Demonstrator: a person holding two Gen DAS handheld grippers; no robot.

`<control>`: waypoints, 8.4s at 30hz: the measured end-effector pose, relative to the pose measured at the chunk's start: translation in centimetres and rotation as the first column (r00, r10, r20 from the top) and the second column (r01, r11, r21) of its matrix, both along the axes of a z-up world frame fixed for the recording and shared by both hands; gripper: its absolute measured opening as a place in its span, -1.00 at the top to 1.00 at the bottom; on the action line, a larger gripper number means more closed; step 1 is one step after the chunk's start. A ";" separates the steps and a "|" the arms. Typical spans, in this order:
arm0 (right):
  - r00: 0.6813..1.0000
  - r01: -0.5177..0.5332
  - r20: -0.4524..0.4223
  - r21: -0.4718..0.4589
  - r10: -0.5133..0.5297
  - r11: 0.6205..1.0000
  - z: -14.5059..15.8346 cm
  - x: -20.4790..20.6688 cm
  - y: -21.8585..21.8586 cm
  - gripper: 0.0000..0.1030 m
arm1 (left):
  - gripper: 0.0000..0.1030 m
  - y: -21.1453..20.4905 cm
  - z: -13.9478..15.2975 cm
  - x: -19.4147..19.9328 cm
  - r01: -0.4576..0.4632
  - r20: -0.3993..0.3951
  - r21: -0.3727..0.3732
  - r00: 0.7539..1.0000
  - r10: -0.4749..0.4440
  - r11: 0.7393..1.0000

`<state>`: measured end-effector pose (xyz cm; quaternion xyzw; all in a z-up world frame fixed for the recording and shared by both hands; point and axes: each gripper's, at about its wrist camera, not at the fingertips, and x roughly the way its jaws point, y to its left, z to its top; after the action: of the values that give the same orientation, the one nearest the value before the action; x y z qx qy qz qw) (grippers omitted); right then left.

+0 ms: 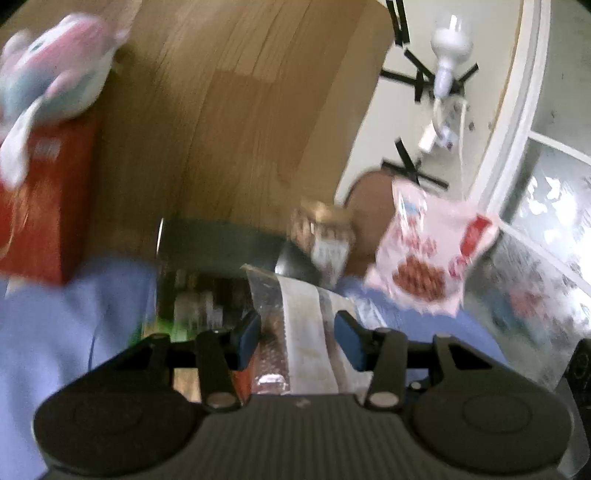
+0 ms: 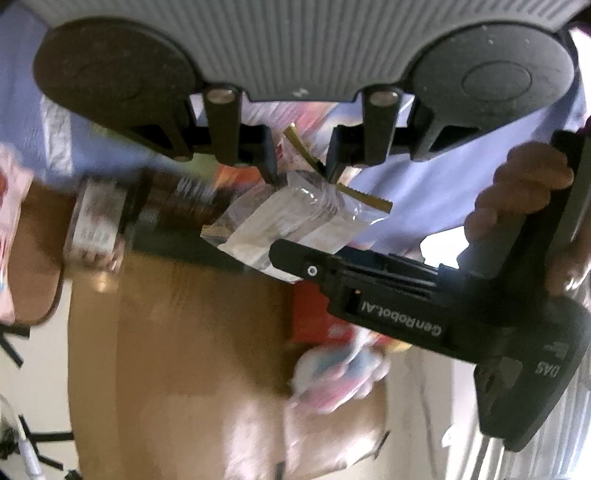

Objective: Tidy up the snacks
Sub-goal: 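Carry the clear bag into the black box and open the left gripper, then grasp the pink UHA candy box with the left gripper, then lower the pink candy box into the black box and release, then grasp the green snack pack with the left gripper, then carry the green snack pack into the black box and release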

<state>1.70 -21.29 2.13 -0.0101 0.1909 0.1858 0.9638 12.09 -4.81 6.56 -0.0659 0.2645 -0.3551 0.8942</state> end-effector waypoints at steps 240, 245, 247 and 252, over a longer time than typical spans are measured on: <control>0.986 -0.070 -0.144 0.089 0.082 0.994 -3.1 -4.5 -1.3 0.50 | 0.32 4.3 -5.6 -5.6 0.031 -0.276 -0.057 0.960 -0.046 0.998; 0.998 -0.029 -0.052 0.099 0.034 0.995 -0.4 -0.5 -2.3 0.50 | 0.31 2.1 -1.8 -0.8 0.028 -0.192 -0.062 0.981 -0.039 0.998; 1.000 -0.008 -0.030 0.101 0.011 0.995 0.5 1.8 -2.8 0.50 | 0.31 0.8 -0.6 1.7 0.021 -0.164 -0.053 0.986 -0.030 0.998; 0.999 0.040 -0.040 0.133 -0.035 0.990 1.8 9.0 -4.4 0.49 | 0.30 -1.9 0.4 8.0 -0.011 -0.114 -0.041 0.993 0.007 0.999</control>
<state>10.74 -25.65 3.89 0.0615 0.1963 0.1804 0.9618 20.13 -6.76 6.93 -0.1059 0.3073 -0.3522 0.8777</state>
